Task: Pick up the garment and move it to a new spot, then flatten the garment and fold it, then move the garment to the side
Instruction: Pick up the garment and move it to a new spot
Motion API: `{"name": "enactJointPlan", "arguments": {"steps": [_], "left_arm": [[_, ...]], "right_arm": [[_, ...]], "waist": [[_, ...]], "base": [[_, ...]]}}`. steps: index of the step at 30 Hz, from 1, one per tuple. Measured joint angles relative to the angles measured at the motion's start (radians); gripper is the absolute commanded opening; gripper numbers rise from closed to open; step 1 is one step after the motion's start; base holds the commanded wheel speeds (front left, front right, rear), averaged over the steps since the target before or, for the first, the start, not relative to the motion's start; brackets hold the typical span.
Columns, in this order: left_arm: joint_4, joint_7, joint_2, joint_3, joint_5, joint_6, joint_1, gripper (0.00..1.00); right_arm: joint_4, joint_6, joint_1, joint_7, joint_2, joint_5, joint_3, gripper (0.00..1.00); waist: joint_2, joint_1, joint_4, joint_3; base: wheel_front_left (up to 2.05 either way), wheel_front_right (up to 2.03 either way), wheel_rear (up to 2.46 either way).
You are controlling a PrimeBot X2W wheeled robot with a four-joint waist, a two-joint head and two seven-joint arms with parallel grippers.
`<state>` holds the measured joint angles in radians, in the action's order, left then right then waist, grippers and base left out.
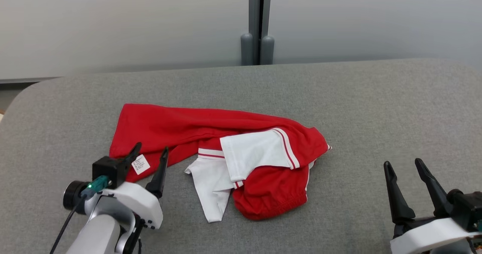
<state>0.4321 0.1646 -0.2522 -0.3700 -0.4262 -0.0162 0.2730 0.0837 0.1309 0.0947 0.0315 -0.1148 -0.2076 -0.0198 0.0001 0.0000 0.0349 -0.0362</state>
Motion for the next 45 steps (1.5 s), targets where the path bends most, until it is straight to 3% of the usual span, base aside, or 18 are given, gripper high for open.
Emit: {"name": "enactJointPlan", "arguments": {"steps": [7, 18, 20, 24, 33, 40, 45], "left_arm": [[0.24, -0.055, 0.025, -0.058, 0.008, -0.07, 0.178, 1.0], [0.578, -0.243, 0.018, -0.129, 0.012, -0.107, 0.4, 1.0], [0.606, -0.263, 0.017, -0.136, 0.01, -0.111, 0.428, 0.0], [0.628, -0.237, 0.017, -0.148, 0.003, -0.114, 0.451, 0.0], [0.541, -0.011, 0.023, -0.114, -0.063, -0.114, 0.454, 0.0], [0.322, 0.067, 0.017, -0.073, -0.136, -0.113, 0.453, 0.0], [0.135, 0.065, 0.01, -0.034, -0.166, -0.077, 0.45, 0.0]], "right_arm": [[-0.008, 0.0, -0.062, -0.008, -0.013, -0.003, -0.035, 1.0], [-0.043, 0.0, -0.123, -0.032, -0.017, -0.014, -0.054, 1.0], [-0.05, 0.0, -0.127, -0.038, -0.018, -0.015, -0.054, 1.0], [-0.063, 0.0, -0.137, -0.042, -0.018, -0.019, -0.052, 1.0], [-0.062, 0.0, -0.129, -0.044, -0.012, -0.015, -0.02, 1.0], [-0.038, 0.0, -0.089, -0.031, 0.008, -0.01, 0.0, 1.0], [-0.025, 0.0, -0.066, -0.023, 0.021, -0.01, 0.006, 1.0]], "waist": [[0.0, 0.0, -0.034, -0.09], [0.0, 0.0, -0.102, -0.194], [0.0, 0.0, -0.108, -0.202], [0.0, 0.0, -0.11, -0.206], [0.0, 0.0, -0.08, -0.163], [0.0, 0.0, -0.02, -0.106], [0.0, 0.0, 0.032, -0.075]], "base": [[0.0, 0.0, 0.0], [0.0, 0.0, 0.0], [0.0, 0.0, 0.0], [0.0, 0.0, 0.0], [0.0, 0.0, 0.0], [0.0, 0.0, 0.0], [0.0, 0.0, 0.0]]}}
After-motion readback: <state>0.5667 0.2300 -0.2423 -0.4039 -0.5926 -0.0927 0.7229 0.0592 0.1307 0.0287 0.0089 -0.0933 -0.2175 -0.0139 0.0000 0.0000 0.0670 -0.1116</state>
